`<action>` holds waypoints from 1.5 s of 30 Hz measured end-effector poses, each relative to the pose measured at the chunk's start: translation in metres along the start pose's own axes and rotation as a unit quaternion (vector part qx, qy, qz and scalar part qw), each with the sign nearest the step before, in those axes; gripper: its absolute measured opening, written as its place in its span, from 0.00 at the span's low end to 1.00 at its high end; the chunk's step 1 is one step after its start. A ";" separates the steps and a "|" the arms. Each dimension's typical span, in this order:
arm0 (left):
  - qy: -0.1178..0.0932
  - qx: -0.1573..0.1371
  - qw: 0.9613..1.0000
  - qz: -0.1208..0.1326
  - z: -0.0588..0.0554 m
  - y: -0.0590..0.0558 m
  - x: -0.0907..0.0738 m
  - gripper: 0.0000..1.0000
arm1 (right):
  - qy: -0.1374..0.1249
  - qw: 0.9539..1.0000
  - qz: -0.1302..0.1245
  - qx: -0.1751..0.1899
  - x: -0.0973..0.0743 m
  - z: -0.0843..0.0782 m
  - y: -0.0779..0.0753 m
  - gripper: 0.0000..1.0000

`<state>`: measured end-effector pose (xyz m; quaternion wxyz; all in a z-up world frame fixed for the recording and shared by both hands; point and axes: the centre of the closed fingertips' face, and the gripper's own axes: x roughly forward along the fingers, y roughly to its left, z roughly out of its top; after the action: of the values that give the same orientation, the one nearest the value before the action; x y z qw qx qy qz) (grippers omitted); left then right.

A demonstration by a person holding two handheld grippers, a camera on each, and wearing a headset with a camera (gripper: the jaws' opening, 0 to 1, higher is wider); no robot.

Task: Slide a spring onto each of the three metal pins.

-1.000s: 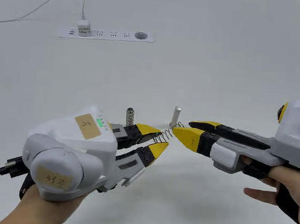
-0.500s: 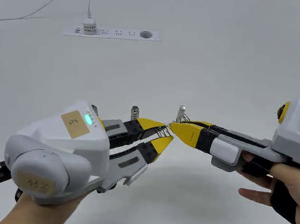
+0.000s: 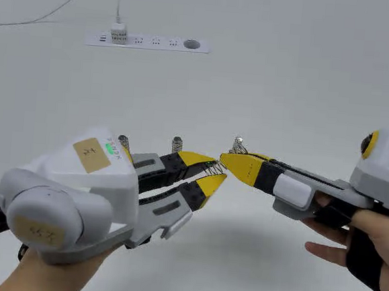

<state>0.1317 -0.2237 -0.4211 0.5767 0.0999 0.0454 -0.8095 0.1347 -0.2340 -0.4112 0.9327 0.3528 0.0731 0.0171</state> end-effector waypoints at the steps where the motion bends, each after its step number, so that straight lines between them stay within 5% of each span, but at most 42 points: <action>1: 0.001 -0.002 1.000 0.001 0.000 0.000 0.000 0.10 | -0.001 1.000 0.002 0.000 0.000 0.000 0.001 0.14; 12: 0.014 -0.014 1.000 0.004 -0.003 0.001 0.000 0.11 | -0.005 1.000 0.009 -0.014 0.002 0.001 0.003 0.12; 24: 0.062 0.008 0.998 0.030 -0.019 0.011 -0.008 0.22 | -0.016 0.997 -0.034 -0.069 -0.002 0.017 -0.009 0.11; 45: 0.086 -0.047 0.990 0.098 -0.044 0.036 -0.040 0.41 | -0.019 0.980 -0.096 -0.174 0.007 0.046 -0.032 0.11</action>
<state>0.1826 -0.1903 -0.4540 0.6514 0.1457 0.1226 -0.7344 0.1478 -0.2871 -0.3989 0.9783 0.1768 0.0843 -0.0669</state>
